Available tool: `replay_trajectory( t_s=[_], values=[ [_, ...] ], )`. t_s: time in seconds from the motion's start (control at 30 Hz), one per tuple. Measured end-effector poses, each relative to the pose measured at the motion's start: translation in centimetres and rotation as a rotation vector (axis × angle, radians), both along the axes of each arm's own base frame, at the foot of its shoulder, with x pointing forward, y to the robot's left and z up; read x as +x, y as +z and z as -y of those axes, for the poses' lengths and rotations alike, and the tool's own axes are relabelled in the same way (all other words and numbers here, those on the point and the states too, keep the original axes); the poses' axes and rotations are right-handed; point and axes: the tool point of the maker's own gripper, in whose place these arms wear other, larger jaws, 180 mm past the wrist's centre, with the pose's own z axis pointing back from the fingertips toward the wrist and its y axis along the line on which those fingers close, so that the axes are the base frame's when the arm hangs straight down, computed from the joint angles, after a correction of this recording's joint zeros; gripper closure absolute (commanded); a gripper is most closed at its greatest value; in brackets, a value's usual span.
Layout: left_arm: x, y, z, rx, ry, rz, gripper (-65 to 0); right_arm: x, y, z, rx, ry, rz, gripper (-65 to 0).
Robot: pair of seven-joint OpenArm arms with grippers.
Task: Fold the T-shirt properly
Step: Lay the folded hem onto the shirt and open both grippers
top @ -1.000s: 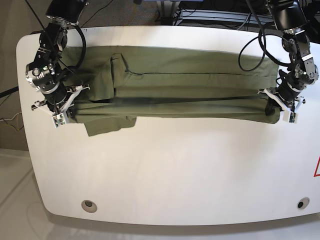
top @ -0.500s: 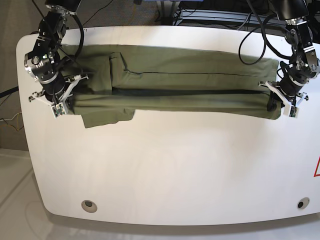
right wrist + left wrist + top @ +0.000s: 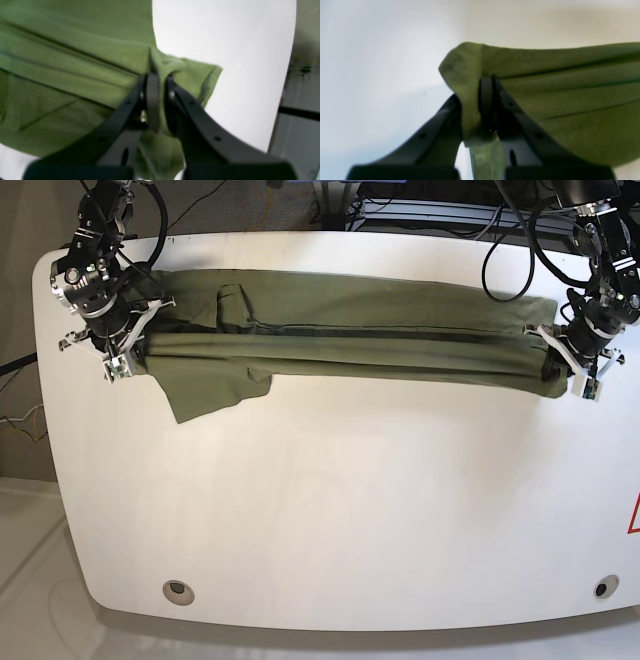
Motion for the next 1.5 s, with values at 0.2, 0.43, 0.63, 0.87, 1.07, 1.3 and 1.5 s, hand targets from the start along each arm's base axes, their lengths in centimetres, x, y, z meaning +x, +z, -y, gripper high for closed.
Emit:
replay_trajectory(
  t_s=[0.2, 0.43, 0.63, 0.87, 1.07, 1.3, 1.5],
  values=[
    [-1.6, -0.8, -0.5, 0.003, 0.016, -0.035, 0.0, -1.1, -0.6, 0.3, -0.002, -0.006, -0.024, 0.0],
    [-3.2, -1.9, -0.7, 0.004, 0.020, -0.078, 0.0, -2.2, -1.3, 0.1, 0.004, -0.006, -0.052, 0.0],
    [-4.1, -2.4, -0.6, 0.002, 0.021, -0.101, 0.0, -2.8, -2.6, -0.6, 0.042, -0.031, -0.078, 0.0],
    [-4.7, -3.4, 0.0, -0.027, 0.046, -0.117, 0.0, -3.8, -4.0, -0.5, 0.059, -0.044, -0.120, 0.0],
    [-5.3, -4.8, -0.4, -0.061, 0.074, -0.142, 0.0, -4.6, -5.1, -0.4, 0.070, -0.054, -0.158, 0.0],
    [-4.7, -4.6, -0.4, -0.089, 0.081, -0.088, 0.0, -4.5, -5.8, -0.4, 0.096, -0.057, -0.148, 0.0],
    [-4.4, -4.2, -0.2, -0.085, 0.041, -0.077, -0.8, -4.3, -6.0, -0.5, 0.108, -0.059, -0.134, 0.0]
  ],
)
